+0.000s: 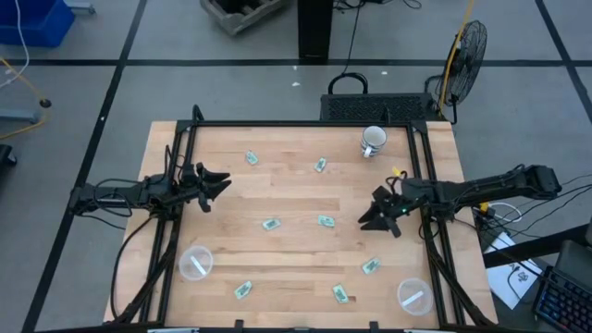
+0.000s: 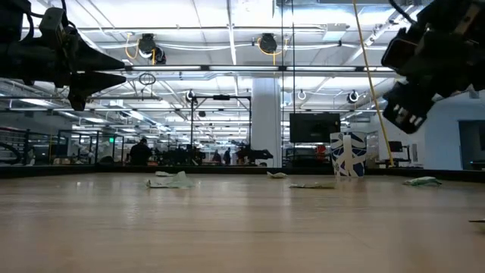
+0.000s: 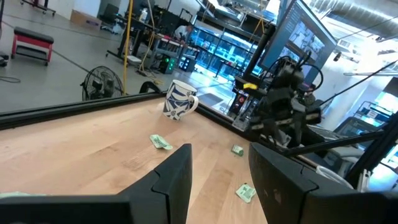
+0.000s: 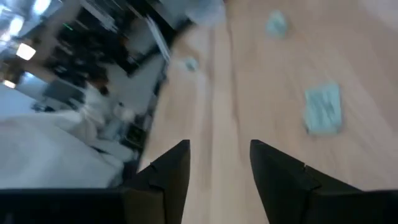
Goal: Pick and place Stevia / Truvia into bins
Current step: Put the stevia packet into the top transparent container
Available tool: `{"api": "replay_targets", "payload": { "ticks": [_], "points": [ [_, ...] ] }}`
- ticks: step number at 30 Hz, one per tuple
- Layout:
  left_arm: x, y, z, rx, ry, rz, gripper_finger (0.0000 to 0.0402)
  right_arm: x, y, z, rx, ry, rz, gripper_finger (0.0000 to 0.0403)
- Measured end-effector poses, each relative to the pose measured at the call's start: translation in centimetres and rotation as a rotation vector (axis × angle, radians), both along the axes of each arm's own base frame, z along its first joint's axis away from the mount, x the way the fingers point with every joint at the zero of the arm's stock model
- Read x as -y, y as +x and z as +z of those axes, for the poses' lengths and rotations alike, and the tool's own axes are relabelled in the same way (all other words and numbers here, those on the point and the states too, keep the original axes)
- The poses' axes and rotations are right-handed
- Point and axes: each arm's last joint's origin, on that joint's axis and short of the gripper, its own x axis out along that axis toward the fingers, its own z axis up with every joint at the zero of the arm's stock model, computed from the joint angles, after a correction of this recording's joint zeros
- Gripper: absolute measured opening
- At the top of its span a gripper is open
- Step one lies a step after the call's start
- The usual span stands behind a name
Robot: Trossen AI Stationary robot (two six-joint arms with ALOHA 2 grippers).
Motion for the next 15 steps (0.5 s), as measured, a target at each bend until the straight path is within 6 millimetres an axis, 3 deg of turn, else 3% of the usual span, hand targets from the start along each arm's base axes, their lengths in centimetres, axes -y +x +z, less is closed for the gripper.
{"api": "replay_targets", "payload": {
  "ticks": [12,15],
  "points": [
    [0.09,0.49,-0.31,-0.075,0.103,-0.029,0.0163,0.03,0.01,0.0,0.055,-0.088,0.016,0.0137],
    [0.01,0.92,0.38,-0.111,0.075,-0.001,0.0163,0.34,0.15,0.12,0.071,-0.133,-0.088,0.0139]
  ]
}}
